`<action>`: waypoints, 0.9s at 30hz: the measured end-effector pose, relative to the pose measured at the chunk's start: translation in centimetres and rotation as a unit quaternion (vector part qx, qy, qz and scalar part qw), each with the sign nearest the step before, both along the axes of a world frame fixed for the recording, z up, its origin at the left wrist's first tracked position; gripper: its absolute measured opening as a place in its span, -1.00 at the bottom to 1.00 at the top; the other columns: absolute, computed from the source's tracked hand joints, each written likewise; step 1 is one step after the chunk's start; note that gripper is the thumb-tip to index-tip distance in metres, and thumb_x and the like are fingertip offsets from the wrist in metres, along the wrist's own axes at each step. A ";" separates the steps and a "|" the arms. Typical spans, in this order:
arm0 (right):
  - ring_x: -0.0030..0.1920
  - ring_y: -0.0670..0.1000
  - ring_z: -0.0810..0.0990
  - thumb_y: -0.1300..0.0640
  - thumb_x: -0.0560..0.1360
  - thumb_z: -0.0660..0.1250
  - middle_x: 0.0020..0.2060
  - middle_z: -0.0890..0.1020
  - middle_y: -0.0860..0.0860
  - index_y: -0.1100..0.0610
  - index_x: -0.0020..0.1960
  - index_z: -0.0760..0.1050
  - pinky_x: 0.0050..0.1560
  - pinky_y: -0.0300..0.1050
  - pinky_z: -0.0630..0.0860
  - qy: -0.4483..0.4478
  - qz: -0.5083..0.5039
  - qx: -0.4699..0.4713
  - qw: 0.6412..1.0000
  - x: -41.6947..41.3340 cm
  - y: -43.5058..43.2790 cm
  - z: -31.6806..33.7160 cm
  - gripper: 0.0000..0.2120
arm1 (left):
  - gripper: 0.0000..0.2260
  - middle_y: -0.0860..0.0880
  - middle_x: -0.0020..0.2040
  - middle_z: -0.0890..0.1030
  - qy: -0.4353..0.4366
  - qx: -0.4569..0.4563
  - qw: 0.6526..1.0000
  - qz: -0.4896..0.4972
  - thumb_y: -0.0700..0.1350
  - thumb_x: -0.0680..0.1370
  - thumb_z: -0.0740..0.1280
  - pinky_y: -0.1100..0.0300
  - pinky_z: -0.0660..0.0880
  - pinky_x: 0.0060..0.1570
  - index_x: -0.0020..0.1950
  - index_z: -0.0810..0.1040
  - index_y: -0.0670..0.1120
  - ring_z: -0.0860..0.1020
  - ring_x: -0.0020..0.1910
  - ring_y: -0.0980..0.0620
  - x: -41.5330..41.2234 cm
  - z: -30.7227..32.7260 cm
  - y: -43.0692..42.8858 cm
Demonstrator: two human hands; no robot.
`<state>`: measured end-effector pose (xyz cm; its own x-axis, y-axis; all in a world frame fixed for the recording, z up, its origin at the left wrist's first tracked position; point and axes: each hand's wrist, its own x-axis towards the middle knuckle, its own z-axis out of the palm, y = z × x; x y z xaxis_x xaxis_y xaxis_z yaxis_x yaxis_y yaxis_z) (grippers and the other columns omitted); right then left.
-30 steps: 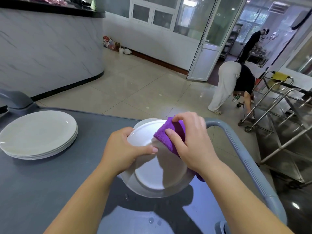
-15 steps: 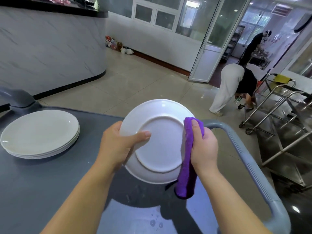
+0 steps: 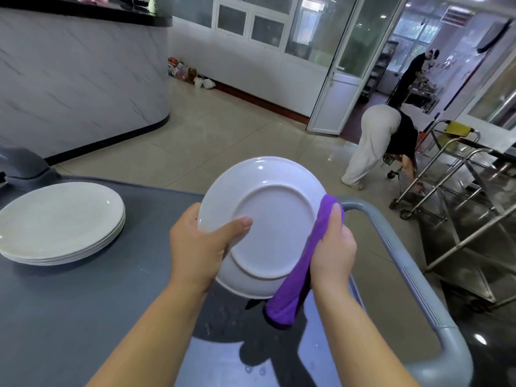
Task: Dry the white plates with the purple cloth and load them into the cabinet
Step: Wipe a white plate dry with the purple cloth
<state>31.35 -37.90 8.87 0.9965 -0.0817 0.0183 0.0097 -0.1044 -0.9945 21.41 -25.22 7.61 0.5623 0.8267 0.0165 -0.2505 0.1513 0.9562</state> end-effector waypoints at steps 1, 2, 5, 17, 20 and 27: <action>-0.35 -0.01 0.46 -0.27 0.56 0.13 -0.38 0.53 -0.02 0.14 -0.25 0.43 -0.33 -0.12 0.38 0.014 0.001 0.007 1.000 -0.4 0.2 -0.7 -0.50 | -0.68 0.00 -0.21 0.68 -0.009 -0.022 1.000 0.010 -0.20 0.21 0.63 0.14 0.56 -0.29 -0.13 0.59 -0.08 0.65 -0.21 -0.01 0.2 -0.2 -0.3; -0.34 0.02 0.47 -0.28 0.56 0.12 -0.37 0.53 -0.01 0.15 -0.24 0.43 -0.31 -0.09 0.37 0.023 0.006 0.012 1.000 -0.7 0.2 -1.2 -0.49 | -0.65 -0.01 -0.18 0.69 -0.016 -0.041 0.999 0.014 -0.18 0.21 0.63 0.09 0.58 -0.24 -0.11 0.59 -0.06 0.66 -0.17 -0.04 0.3 -0.3 -0.5; -0.38 0.00 0.41 -0.27 0.54 0.18 -0.45 0.45 -0.05 0.10 -0.35 0.33 -0.31 -0.10 0.36 0.026 0.031 0.011 0.999 -0.2 -0.1 -0.8 -0.50 | -0.50 -0.04 -0.07 0.70 -0.035 -0.073 0.996 -0.025 -0.14 0.11 0.64 0.09 0.59 -0.17 0.00 0.58 -0.05 0.67 -0.08 -0.06 0.2 -0.2 -0.3; -0.45 -0.15 0.36 -0.15 0.56 0.24 -0.48 0.42 -0.14 0.05 -0.35 0.35 -0.40 -0.30 0.33 -0.140 0.076 -0.045 0.986 0.1 -0.2 3.5 -0.61 | -0.53 -0.09 -0.10 0.70 -0.080 -0.028 0.996 0.001 -0.02 0.04 0.61 -0.07 0.60 -0.09 -0.10 0.60 0.00 0.67 -0.10 -0.15 -1.0 0.7 1.1; -0.29 -0.05 0.53 -0.25 0.55 0.16 -0.31 0.58 -0.06 0.11 -0.17 0.49 -0.24 -0.13 0.45 -0.030 0.006 0.062 0.998 -2.8 1.1 0.5 -0.56 | -0.53 -0.14 -0.01 0.68 -0.119 -0.077 0.990 0.023 -0.12 0.14 0.60 -0.08 0.60 -0.03 -0.02 0.53 -0.05 0.66 -0.03 -0.16 -0.8 0.7 0.4; -0.43 -0.03 0.34 -0.20 0.54 0.26 -0.50 0.39 -0.09 0.02 -0.42 0.30 -0.33 -0.14 0.35 -0.056 0.115 -0.046 0.991 0.0 -0.2 2.2 -0.55 | -0.52 -0.05 -0.10 0.69 -0.080 -0.052 0.993 -0.064 -0.20 0.13 0.61 0.20 0.58 -0.24 -0.01 0.55 -0.08 0.66 -0.13 -0.02 -2.1 0.0 1.2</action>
